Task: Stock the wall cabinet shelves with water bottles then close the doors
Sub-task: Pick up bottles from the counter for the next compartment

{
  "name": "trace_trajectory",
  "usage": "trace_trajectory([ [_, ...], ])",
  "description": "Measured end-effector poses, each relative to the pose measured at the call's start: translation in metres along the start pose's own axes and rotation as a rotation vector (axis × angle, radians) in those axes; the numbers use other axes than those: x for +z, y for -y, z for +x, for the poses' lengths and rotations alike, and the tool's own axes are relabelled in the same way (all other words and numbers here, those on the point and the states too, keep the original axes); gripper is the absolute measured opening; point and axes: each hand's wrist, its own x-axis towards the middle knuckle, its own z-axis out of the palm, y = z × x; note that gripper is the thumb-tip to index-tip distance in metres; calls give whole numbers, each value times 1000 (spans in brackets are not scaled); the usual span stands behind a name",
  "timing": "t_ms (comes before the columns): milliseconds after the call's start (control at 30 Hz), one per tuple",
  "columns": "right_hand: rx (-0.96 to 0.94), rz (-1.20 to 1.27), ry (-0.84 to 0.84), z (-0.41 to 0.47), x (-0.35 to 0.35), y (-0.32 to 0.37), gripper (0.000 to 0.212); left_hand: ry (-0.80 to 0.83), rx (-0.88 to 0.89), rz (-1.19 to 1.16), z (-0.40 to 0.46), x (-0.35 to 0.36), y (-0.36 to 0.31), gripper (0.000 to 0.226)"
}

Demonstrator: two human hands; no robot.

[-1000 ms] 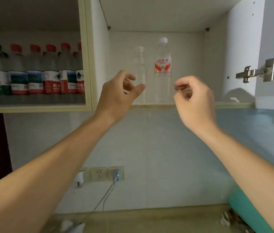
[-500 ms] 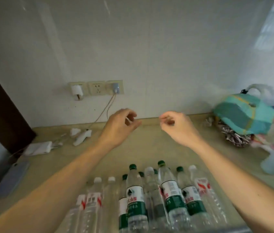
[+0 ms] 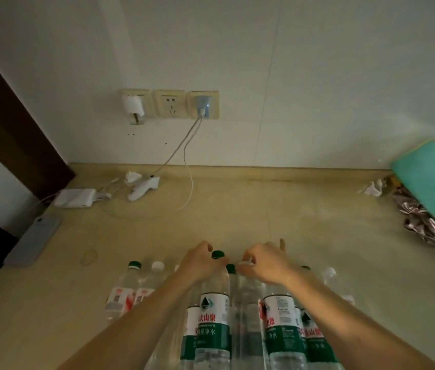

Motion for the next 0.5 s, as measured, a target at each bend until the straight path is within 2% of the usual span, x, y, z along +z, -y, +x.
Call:
trace_trajectory([
  [167,-25,61,130,16,-4,-4,55,-40,4,-57,9,8,-5,33],
  [233,-50,145,170,17,-11,-5,47,-47,40,-125,10,7,-5,19],
  [267,-77,218,179,18,-15,-8,35,-40,41,-199,9,4,-4,16],
  [333,-126,357,195,18,-27,-11,9,0,42,-343,8,-4,-5,13],
  [367,-144,403,203,18,-37,-12,6,21,60,-362,9,-9,-6,12],
  [433,-174,438,180,15,-61,-13,9,39,111,-348,9,-24,-13,11],
  [500,-205,473,120,13,-90,-10,21,4,177,-414,9,-40,-27,14],
])
